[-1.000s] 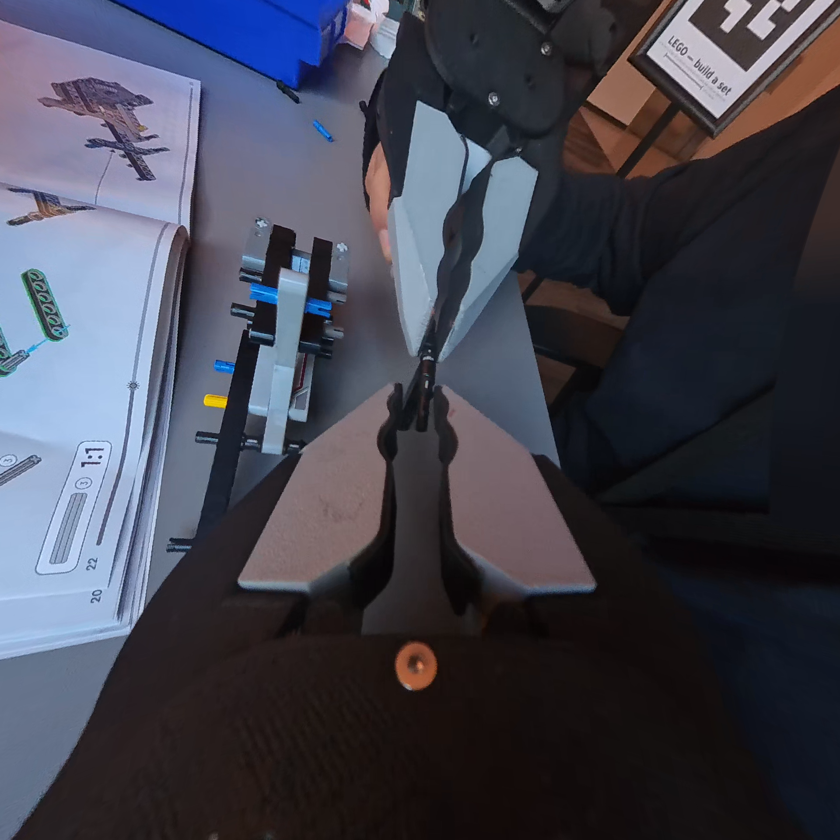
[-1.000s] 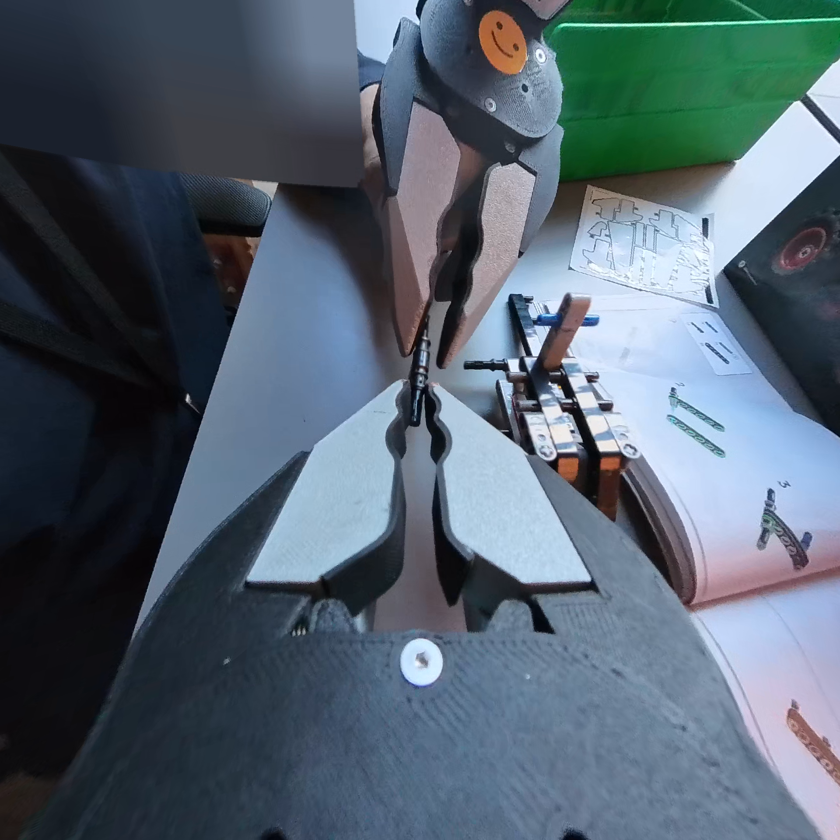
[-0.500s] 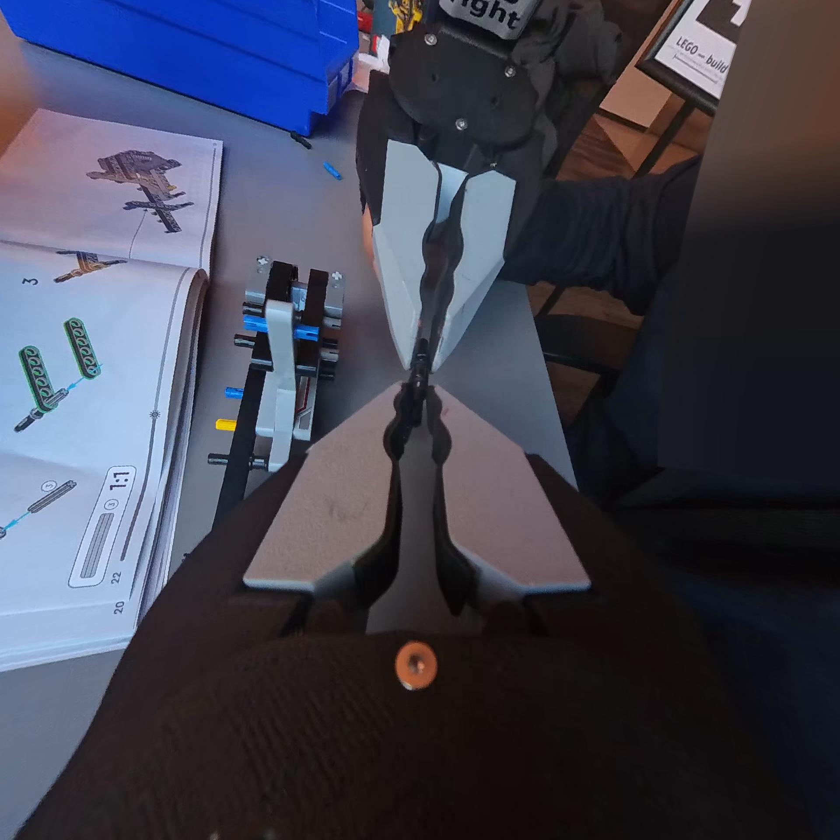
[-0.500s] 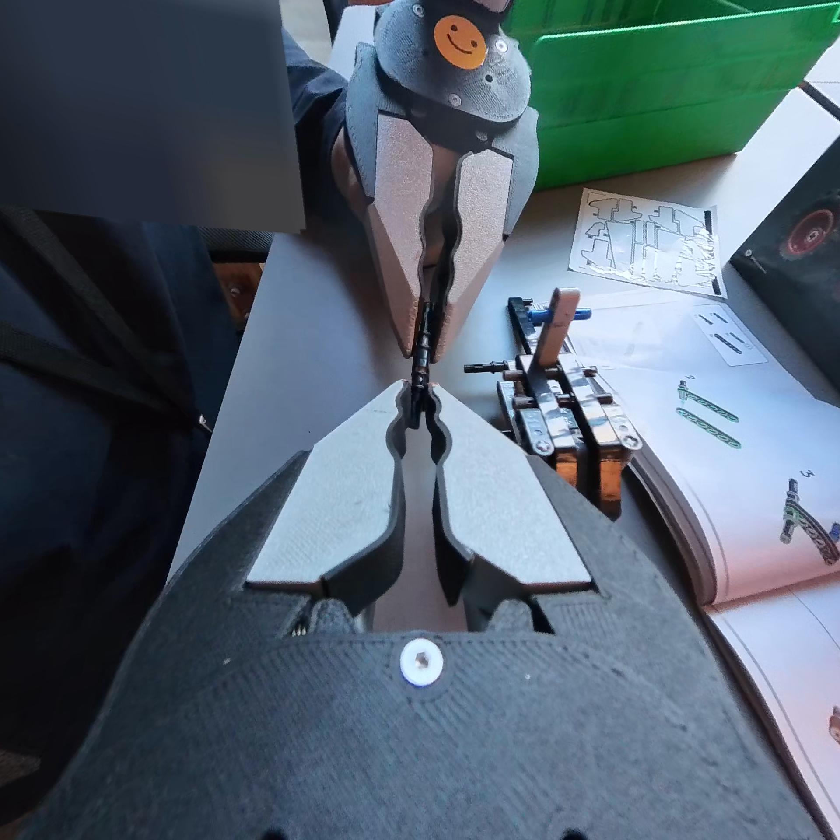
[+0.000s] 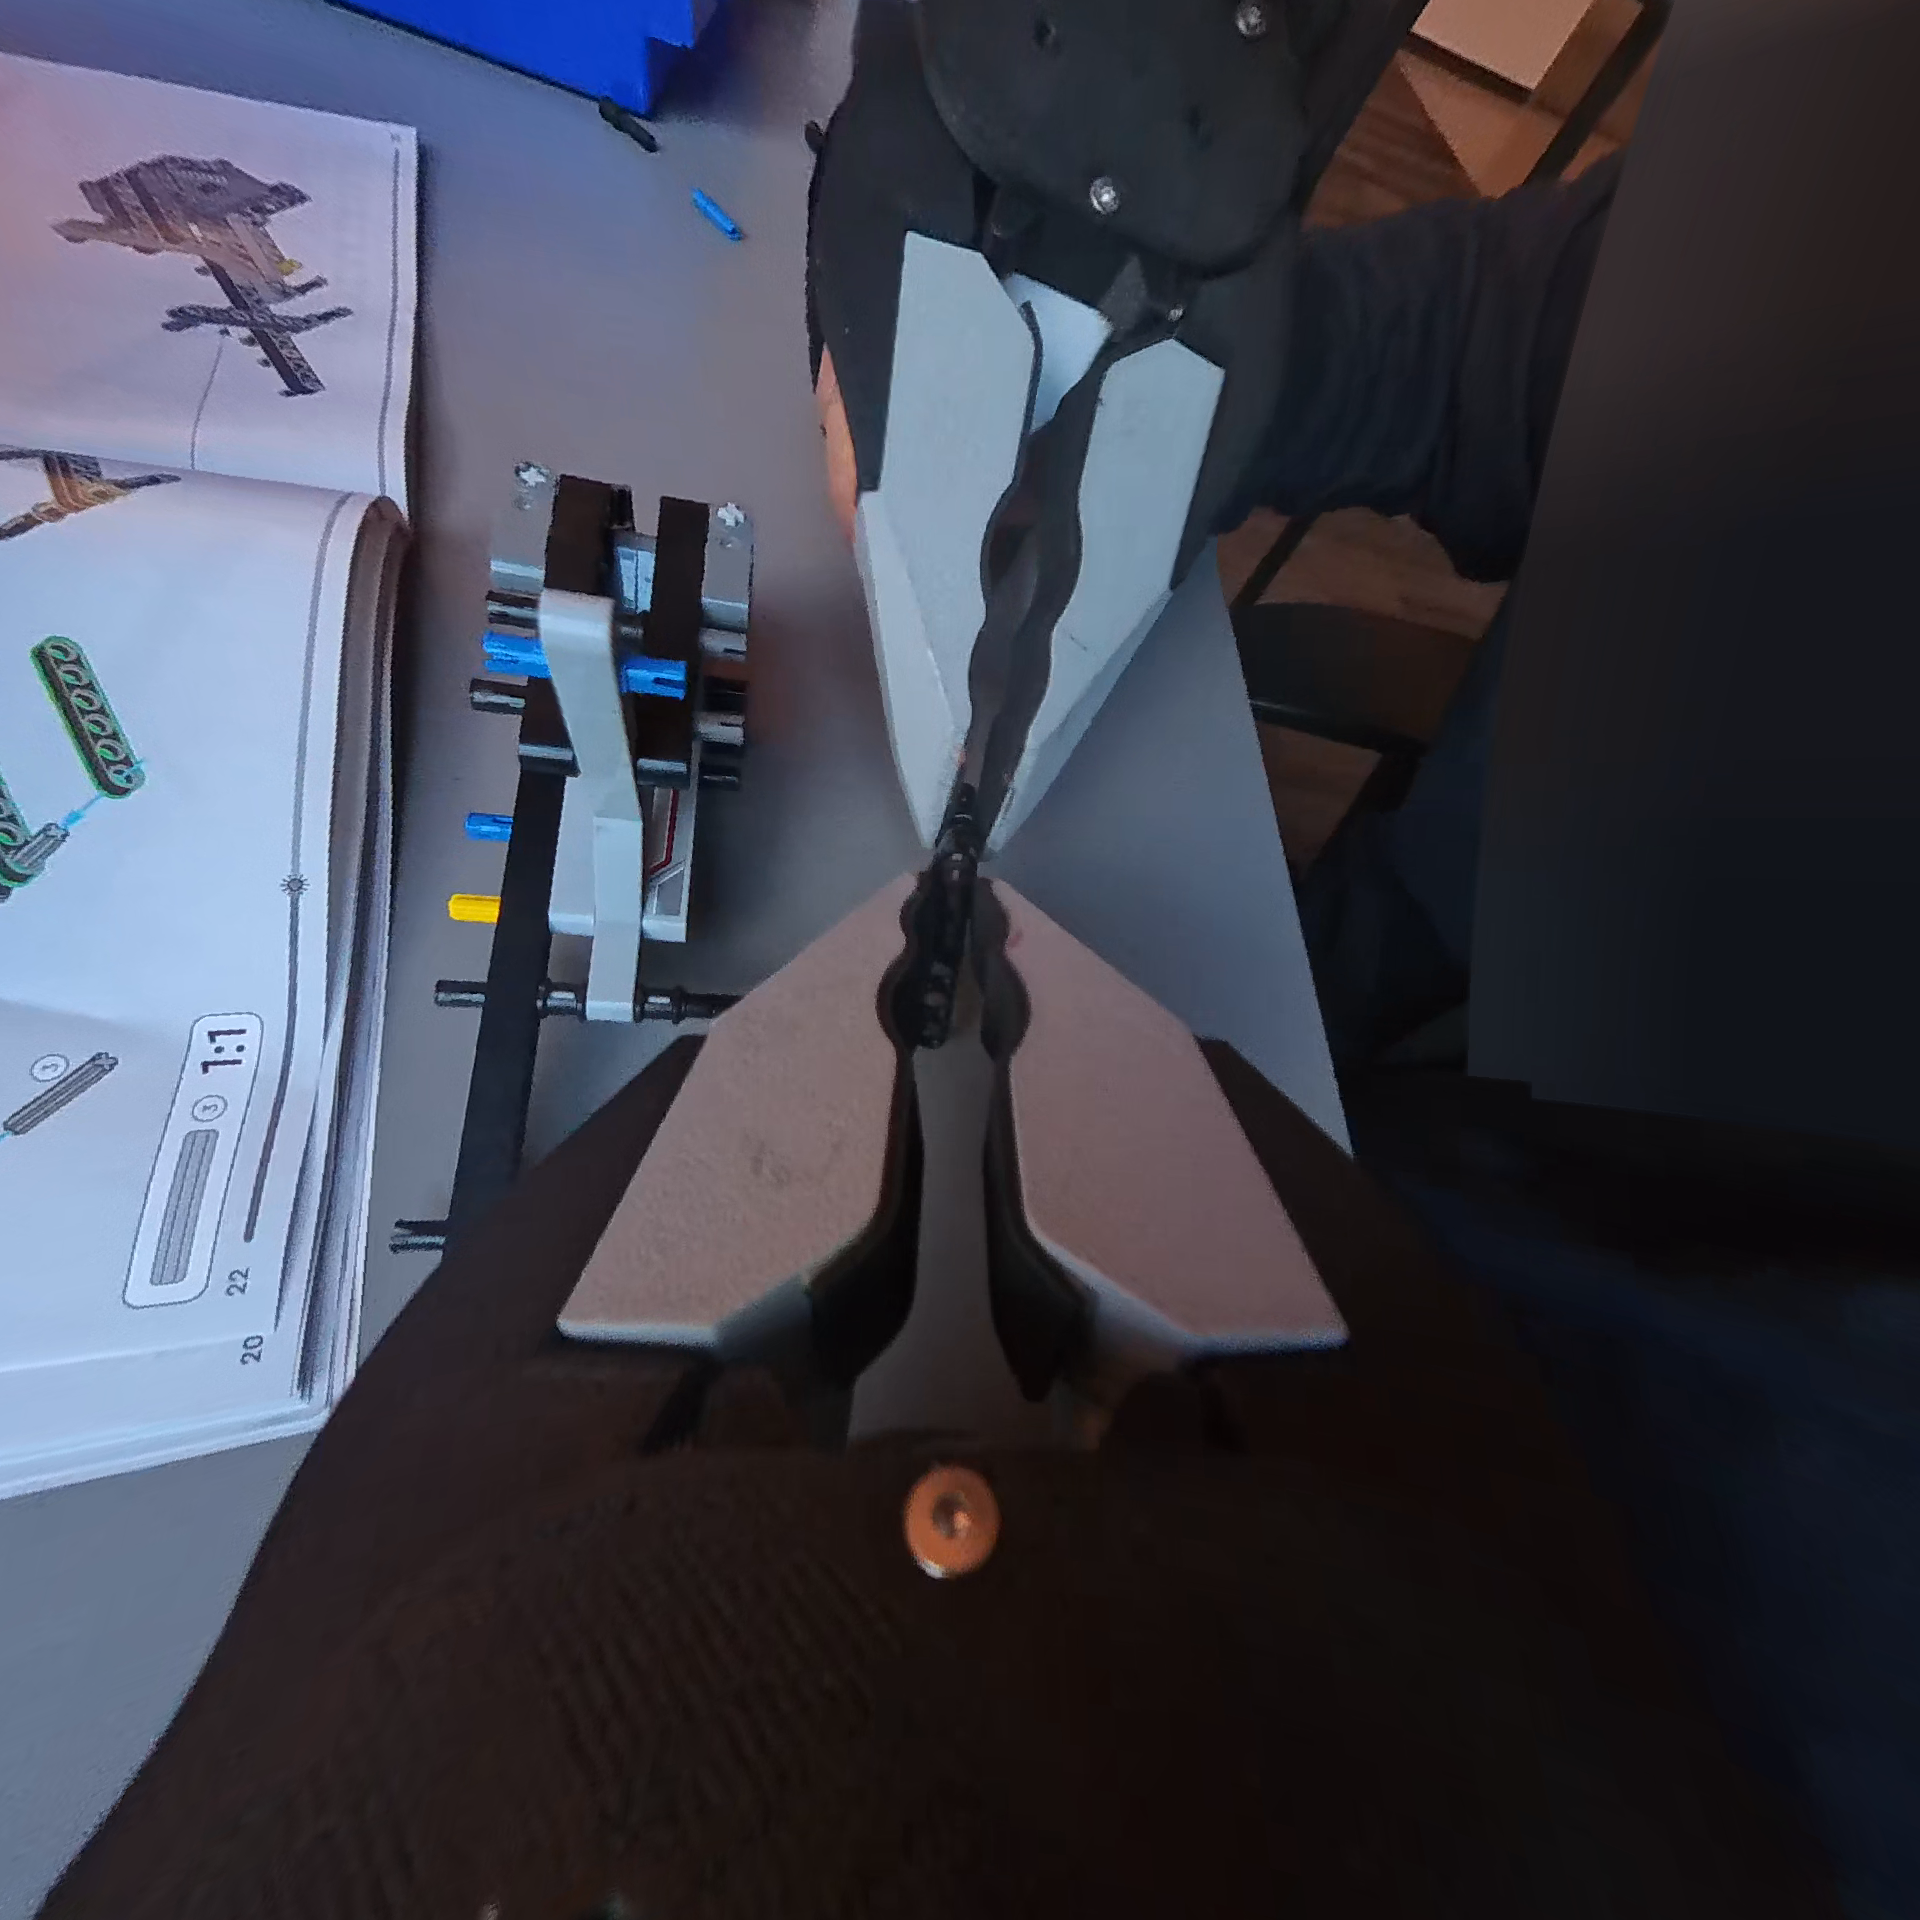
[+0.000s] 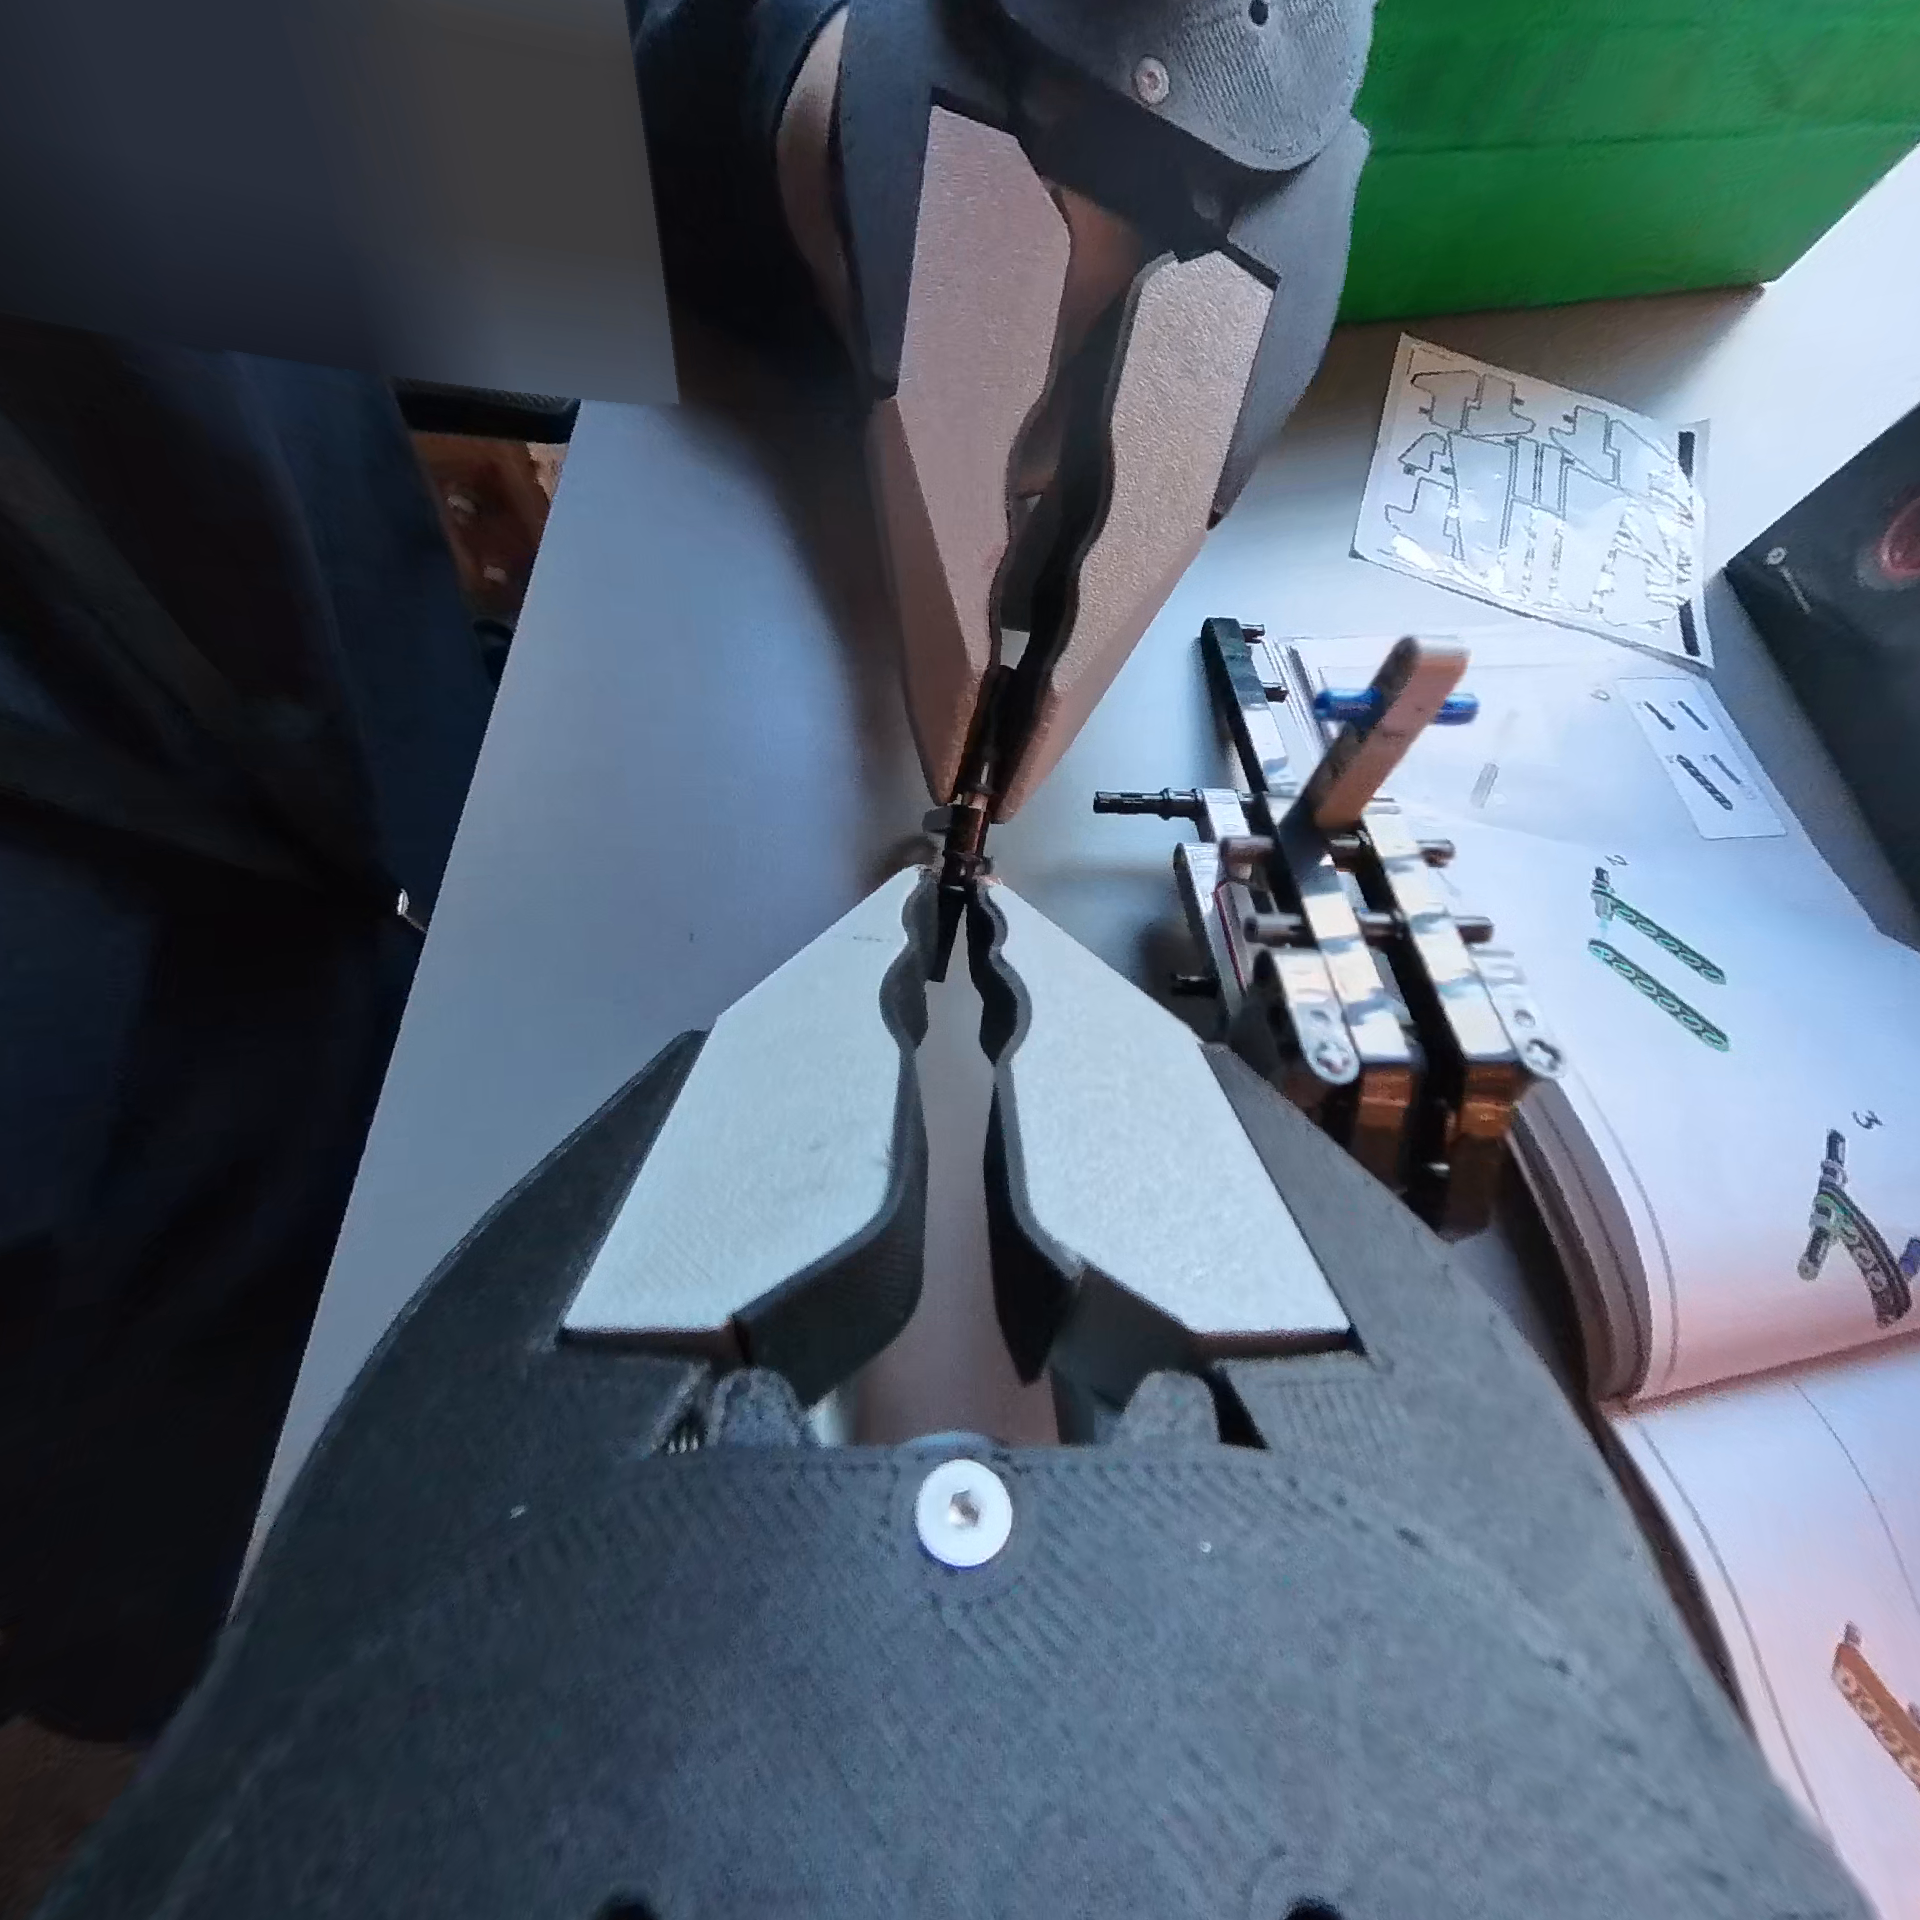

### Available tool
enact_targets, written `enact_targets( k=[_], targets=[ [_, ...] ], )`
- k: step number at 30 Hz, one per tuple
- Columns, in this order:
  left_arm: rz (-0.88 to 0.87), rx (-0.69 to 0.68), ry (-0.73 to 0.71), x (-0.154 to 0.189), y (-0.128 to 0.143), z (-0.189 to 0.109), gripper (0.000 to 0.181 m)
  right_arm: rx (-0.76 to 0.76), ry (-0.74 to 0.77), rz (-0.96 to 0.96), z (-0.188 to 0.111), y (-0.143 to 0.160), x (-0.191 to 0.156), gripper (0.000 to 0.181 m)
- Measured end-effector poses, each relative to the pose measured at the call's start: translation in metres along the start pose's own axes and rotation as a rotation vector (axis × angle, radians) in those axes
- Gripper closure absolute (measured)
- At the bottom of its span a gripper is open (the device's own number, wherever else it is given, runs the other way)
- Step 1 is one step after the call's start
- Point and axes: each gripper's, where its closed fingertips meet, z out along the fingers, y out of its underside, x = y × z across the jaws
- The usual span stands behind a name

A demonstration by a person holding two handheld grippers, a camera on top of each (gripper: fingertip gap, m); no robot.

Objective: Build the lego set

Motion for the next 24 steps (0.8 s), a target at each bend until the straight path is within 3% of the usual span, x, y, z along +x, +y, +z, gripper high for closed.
enact_targets(
  k=[24],
  targets=[
    [0.026,-0.049,-0.004,0.0019,0.0021,0.0013,0.178,-0.064,0.013,-0.065,0.0034,-0.0004,-0.0024,0.179]
  ],
)
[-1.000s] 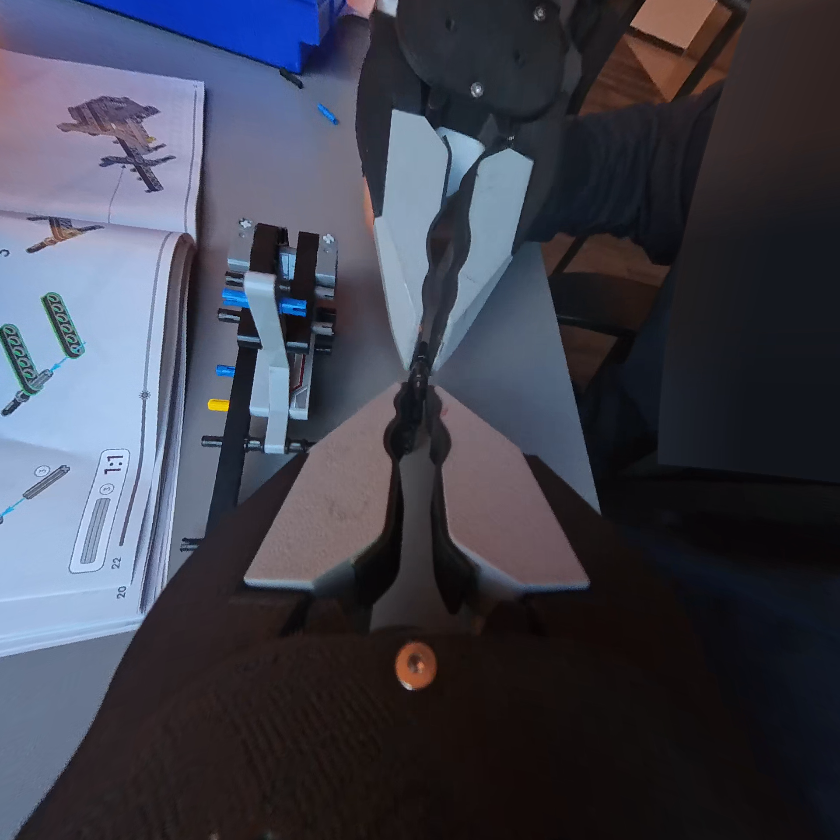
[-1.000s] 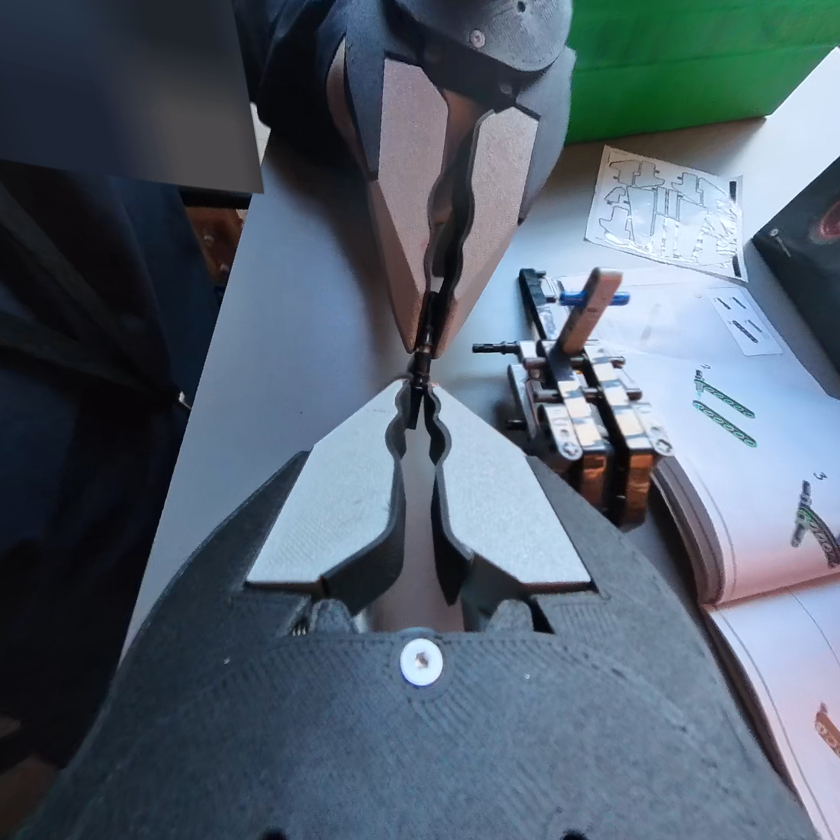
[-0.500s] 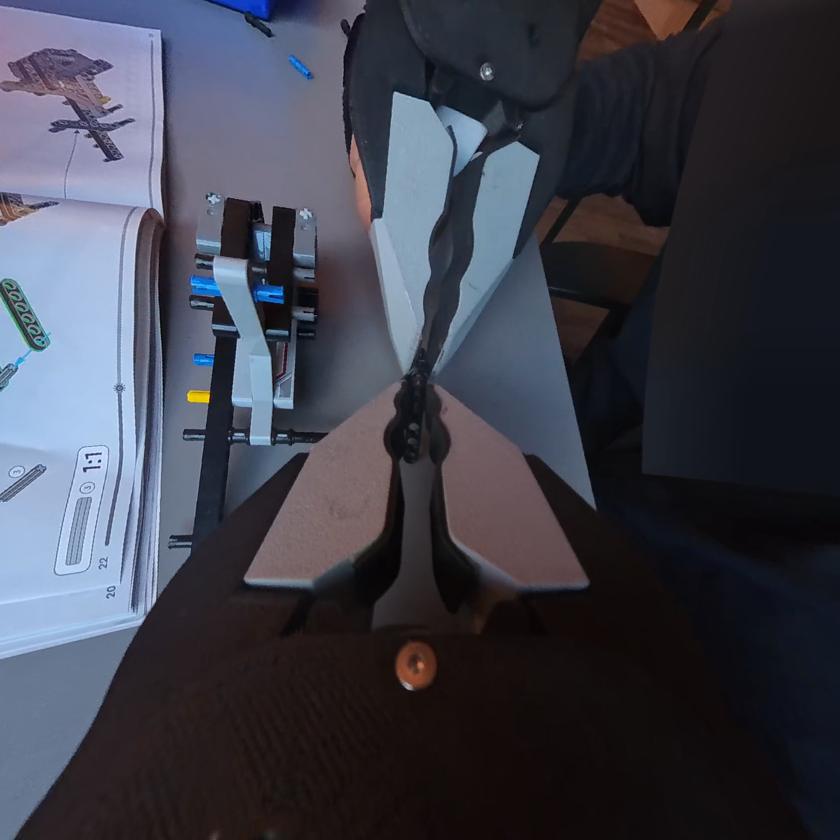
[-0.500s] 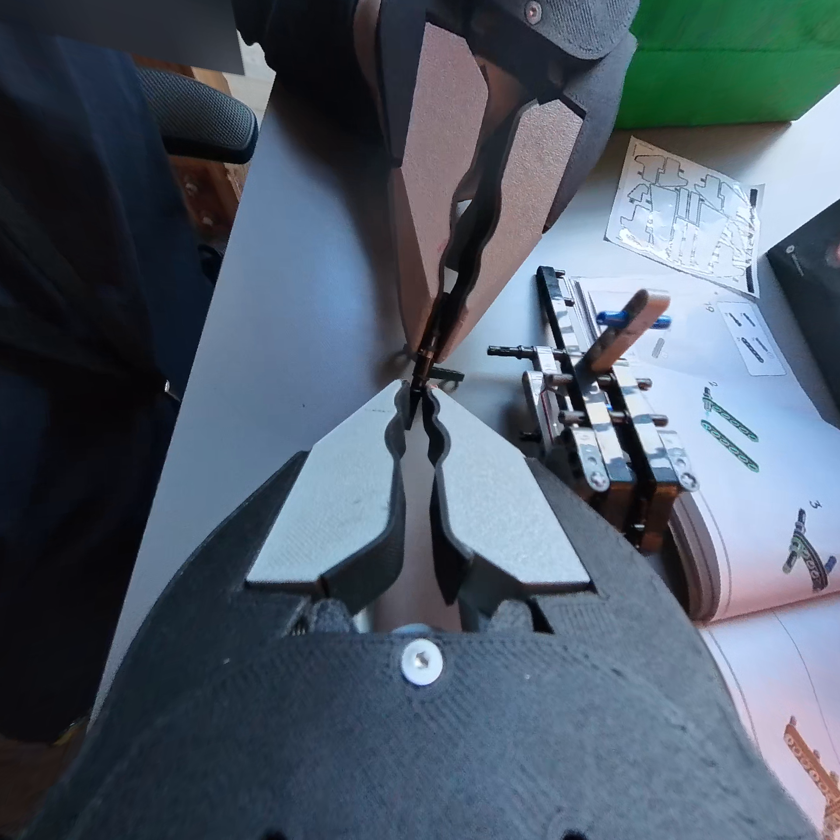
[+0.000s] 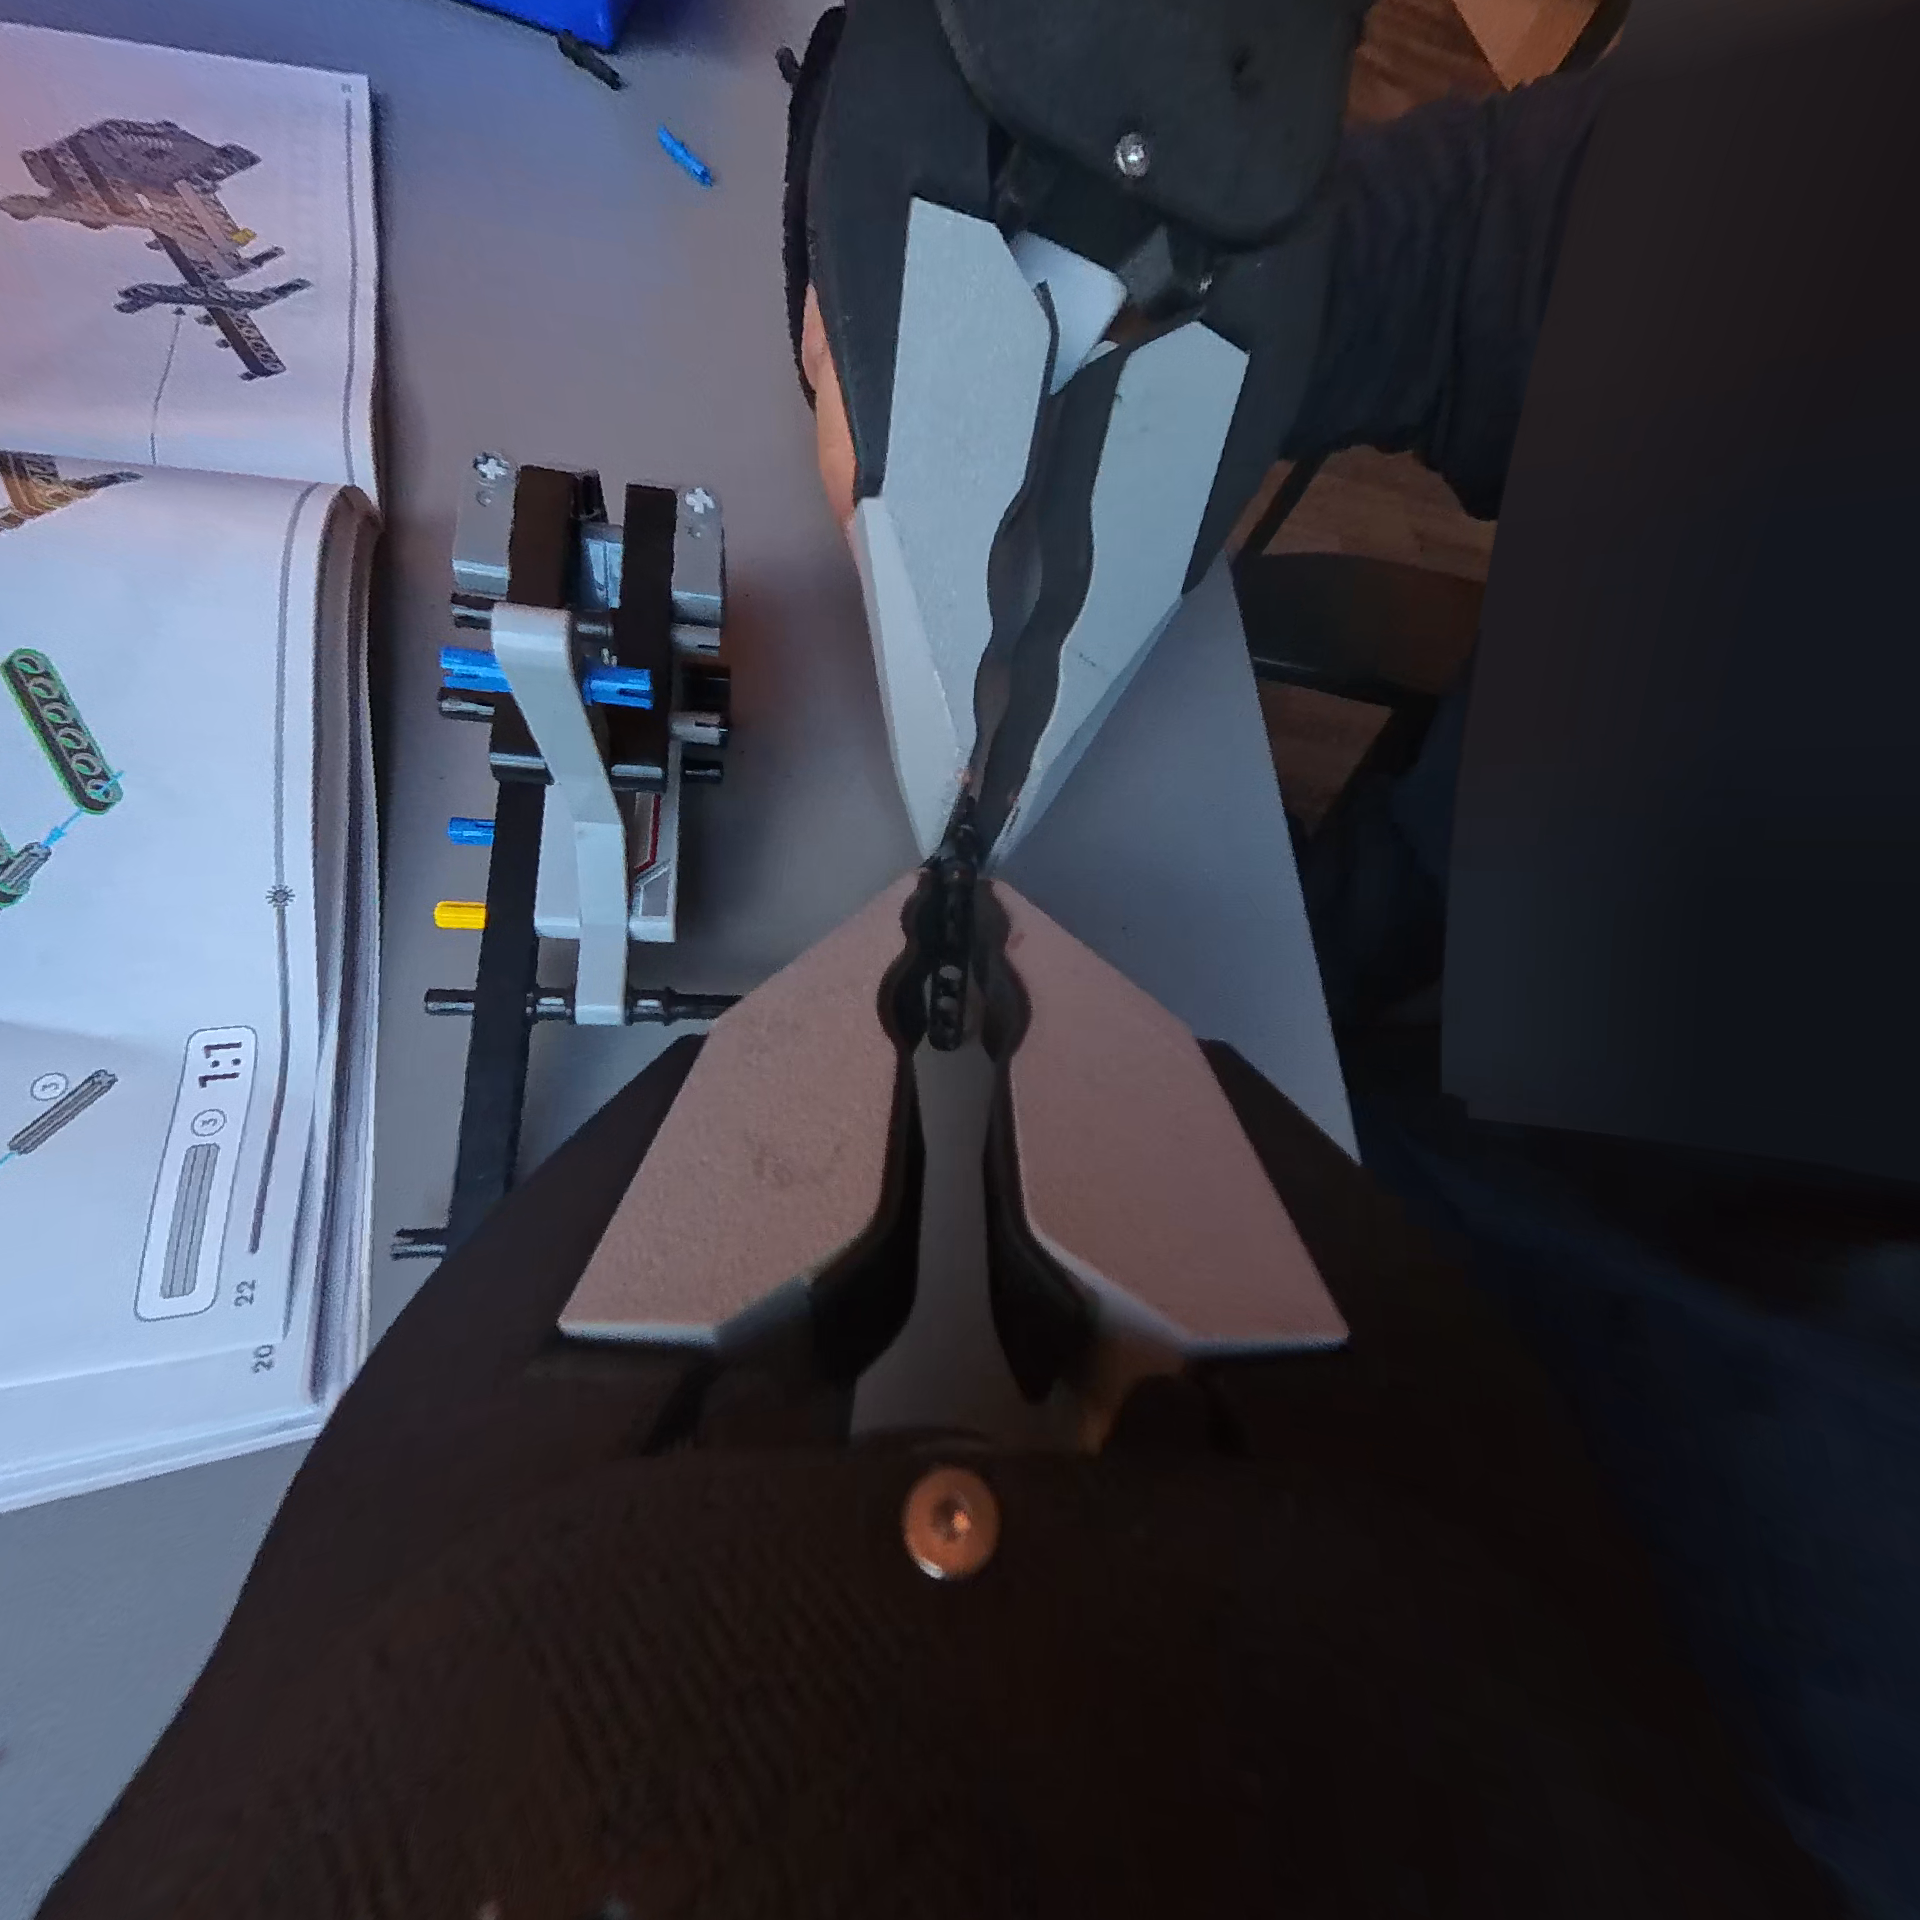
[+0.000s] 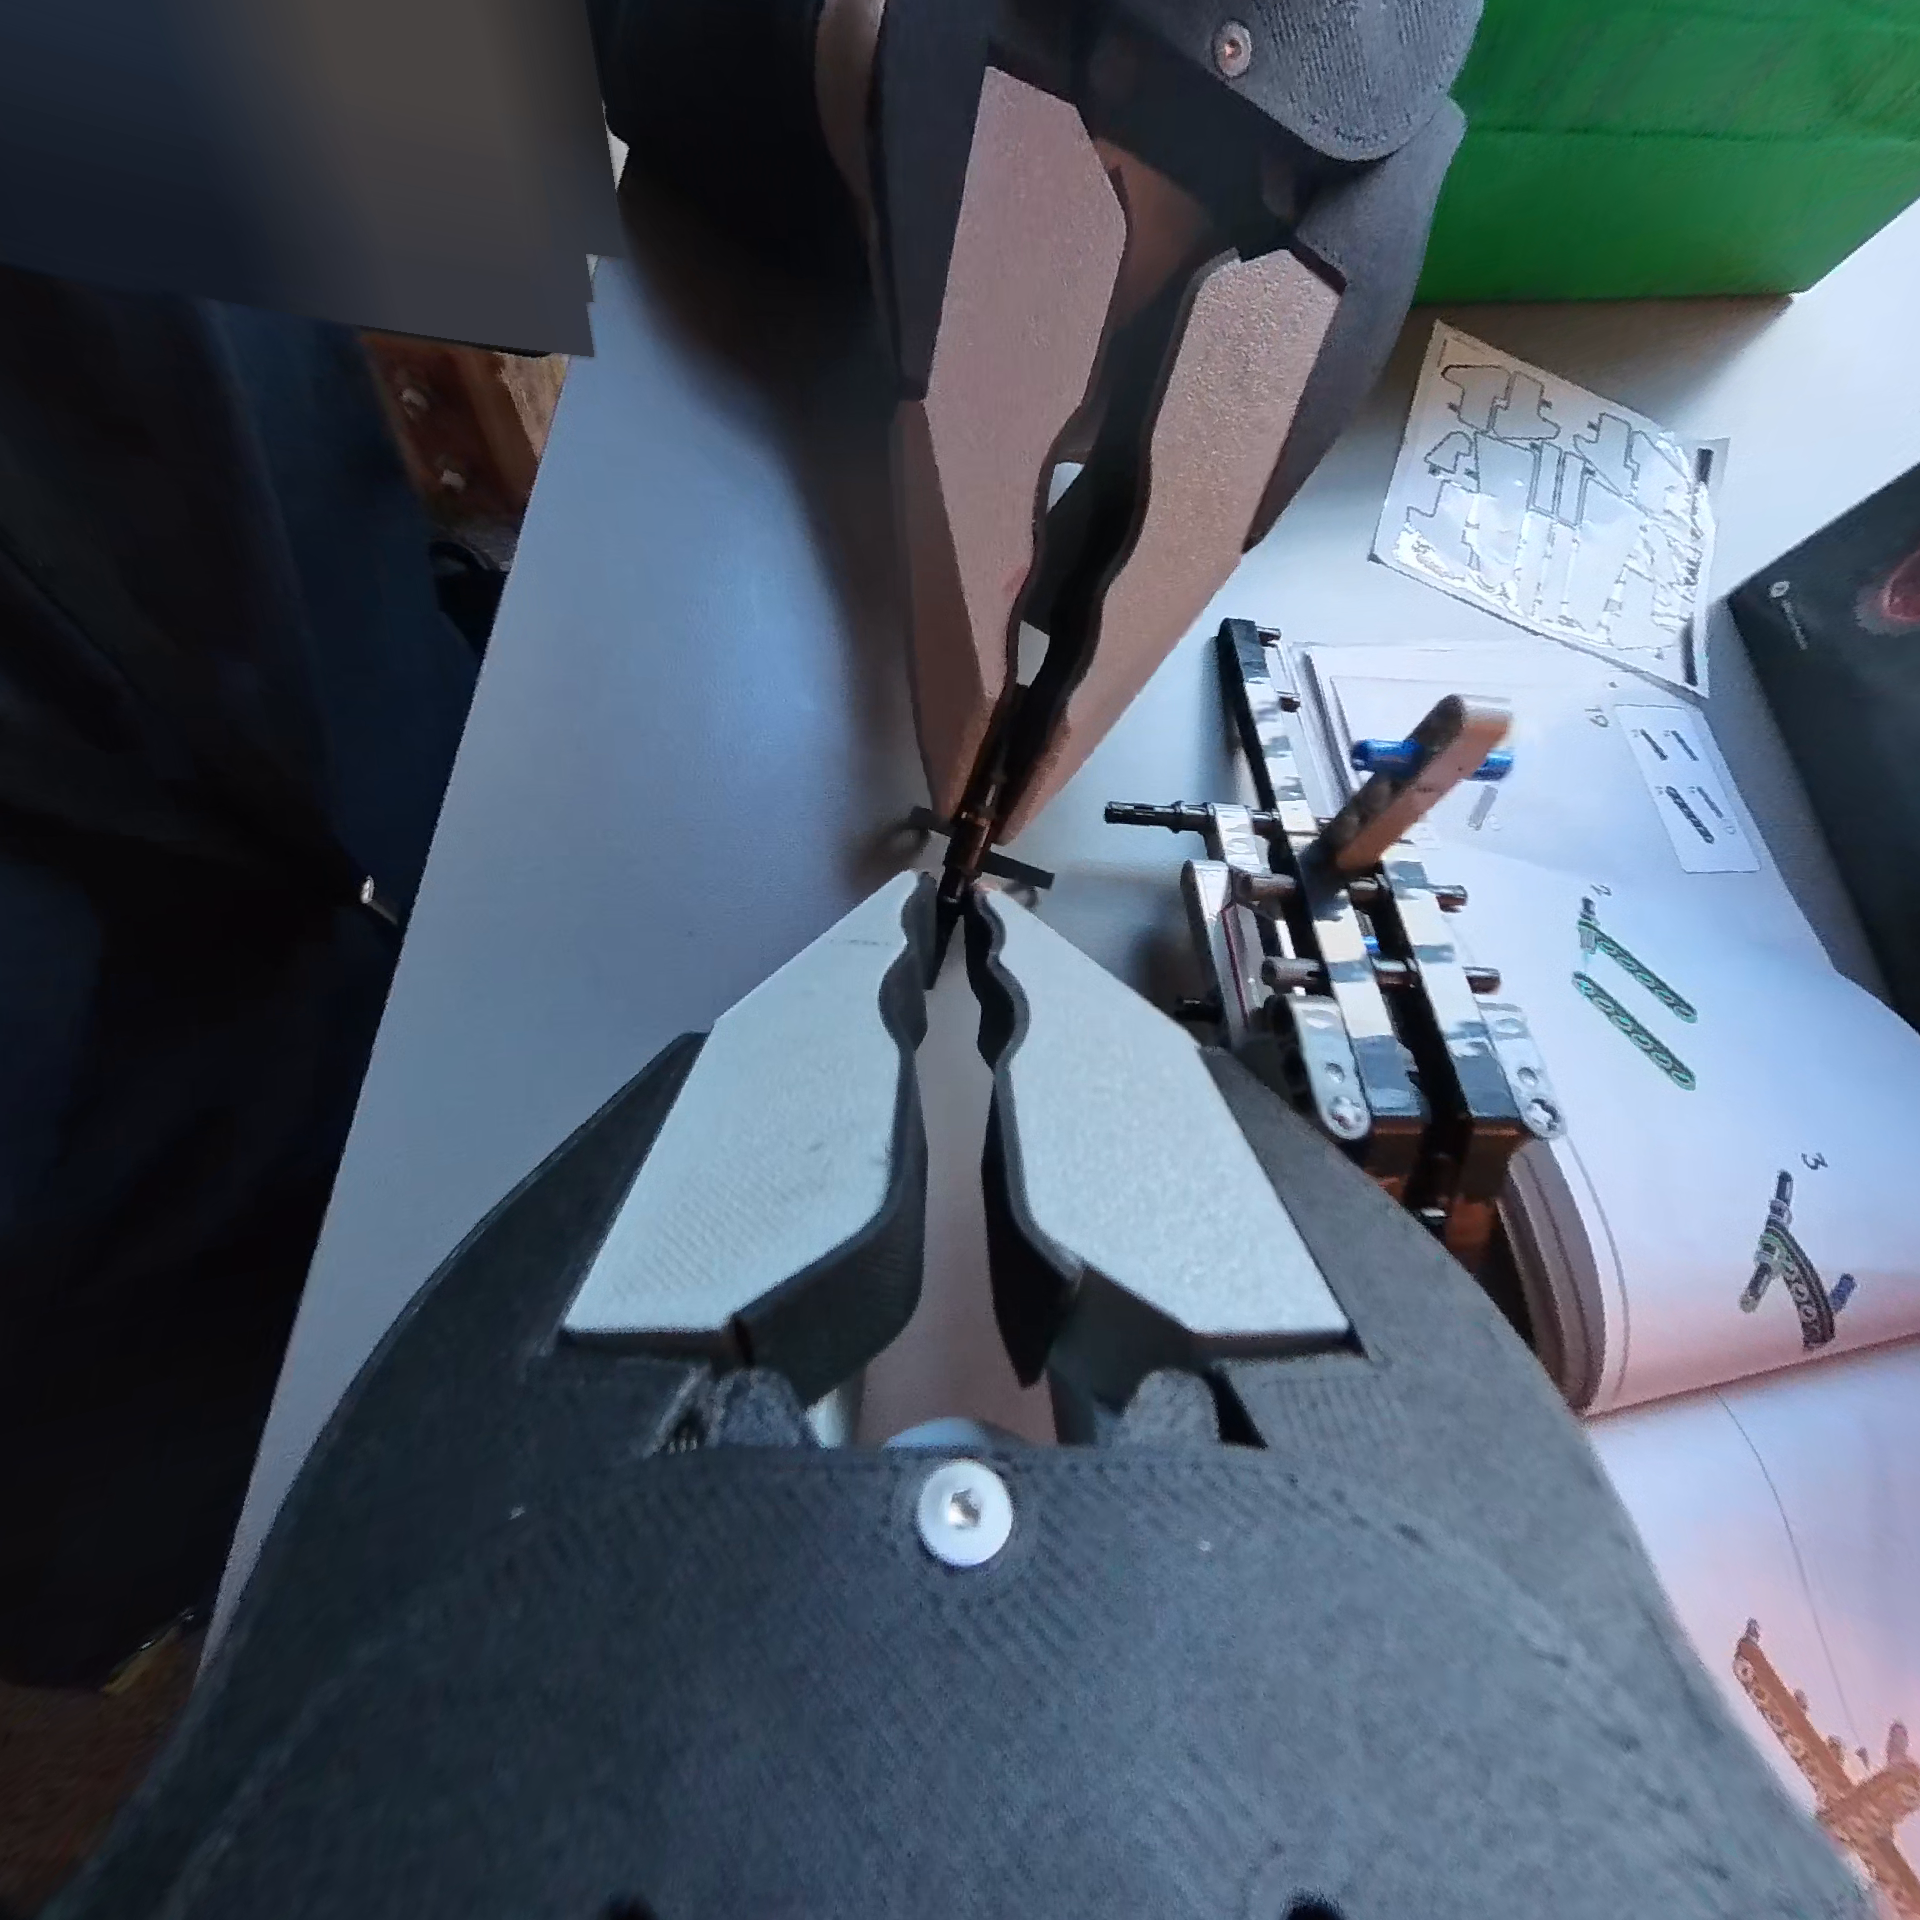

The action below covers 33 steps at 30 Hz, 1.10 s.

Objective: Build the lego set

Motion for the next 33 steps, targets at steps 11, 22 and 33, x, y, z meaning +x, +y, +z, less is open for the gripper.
enact_targets(
  k=[11,22,33],
  targets=[
    [0.138,0.271,-0.024,0.001,-0.033,-0.017,0.177,0.270,0.025,0.086,-0.028,-0.028,0.014,0.177],
    [0.174,0.312,0.005,0.009,-0.038,-0.018,0.176,0.257,0.061,0.034,-0.034,-0.032,0.010,0.178],
    [0.130,0.182,-0.020,0.003,-0.023,-0.007,0.178,0.147,0.060,0.019,-0.023,-0.017,0.009,0.178]
  ],
)
